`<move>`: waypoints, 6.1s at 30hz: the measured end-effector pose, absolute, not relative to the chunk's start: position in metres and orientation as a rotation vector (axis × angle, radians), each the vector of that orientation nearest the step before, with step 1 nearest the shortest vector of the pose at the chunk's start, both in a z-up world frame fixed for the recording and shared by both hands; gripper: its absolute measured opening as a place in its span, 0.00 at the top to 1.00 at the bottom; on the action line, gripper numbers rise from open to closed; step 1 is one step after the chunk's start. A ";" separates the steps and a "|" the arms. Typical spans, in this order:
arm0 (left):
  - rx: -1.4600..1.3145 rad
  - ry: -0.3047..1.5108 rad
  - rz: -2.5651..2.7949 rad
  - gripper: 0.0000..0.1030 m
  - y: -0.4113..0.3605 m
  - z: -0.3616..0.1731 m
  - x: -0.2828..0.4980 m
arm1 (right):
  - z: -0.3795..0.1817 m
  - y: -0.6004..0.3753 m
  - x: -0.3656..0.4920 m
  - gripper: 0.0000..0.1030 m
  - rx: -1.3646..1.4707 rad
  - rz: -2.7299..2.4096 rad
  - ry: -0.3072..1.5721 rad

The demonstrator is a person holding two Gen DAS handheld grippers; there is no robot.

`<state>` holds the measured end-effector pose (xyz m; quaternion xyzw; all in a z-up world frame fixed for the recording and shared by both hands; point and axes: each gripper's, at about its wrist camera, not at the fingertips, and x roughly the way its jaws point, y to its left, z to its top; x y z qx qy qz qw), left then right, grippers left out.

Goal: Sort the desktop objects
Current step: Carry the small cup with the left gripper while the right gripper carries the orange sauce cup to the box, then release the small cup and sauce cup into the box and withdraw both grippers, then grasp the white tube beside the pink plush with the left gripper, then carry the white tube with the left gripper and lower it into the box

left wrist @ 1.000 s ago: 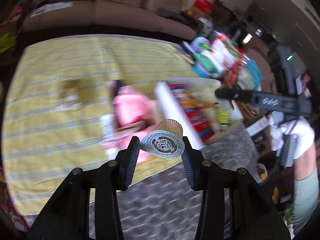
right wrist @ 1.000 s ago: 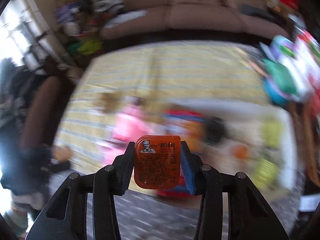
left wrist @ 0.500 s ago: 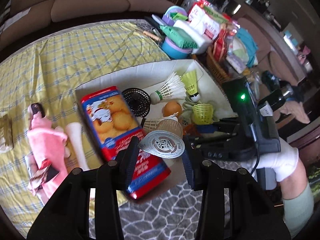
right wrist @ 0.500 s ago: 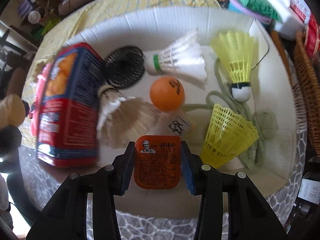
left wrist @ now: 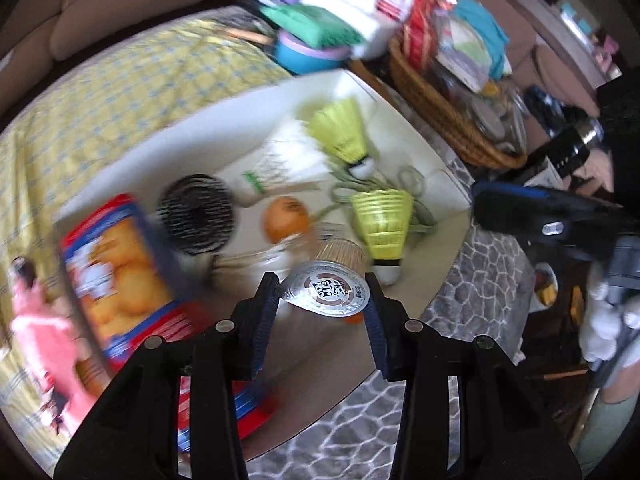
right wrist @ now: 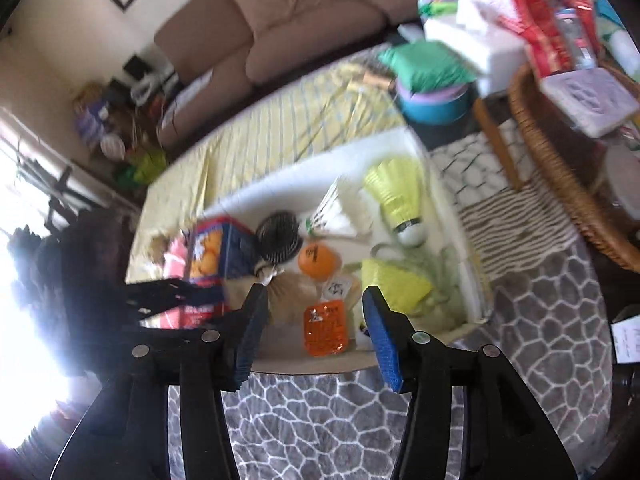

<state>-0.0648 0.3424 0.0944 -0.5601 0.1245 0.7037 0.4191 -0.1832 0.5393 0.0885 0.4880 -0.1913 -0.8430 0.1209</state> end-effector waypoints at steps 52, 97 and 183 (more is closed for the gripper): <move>-1.362 0.330 2.080 0.00 0.102 0.160 -0.034 | 0.100 0.368 -0.149 0.00 1.305 -2.408 -0.306; -1.353 -0.043 2.133 0.60 0.010 0.033 -0.075 | 0.054 0.247 -0.146 0.20 1.035 -2.418 -0.448; -1.310 0.099 1.650 0.94 0.321 0.119 -0.035 | 0.055 0.518 -0.214 0.78 1.281 -2.369 -0.958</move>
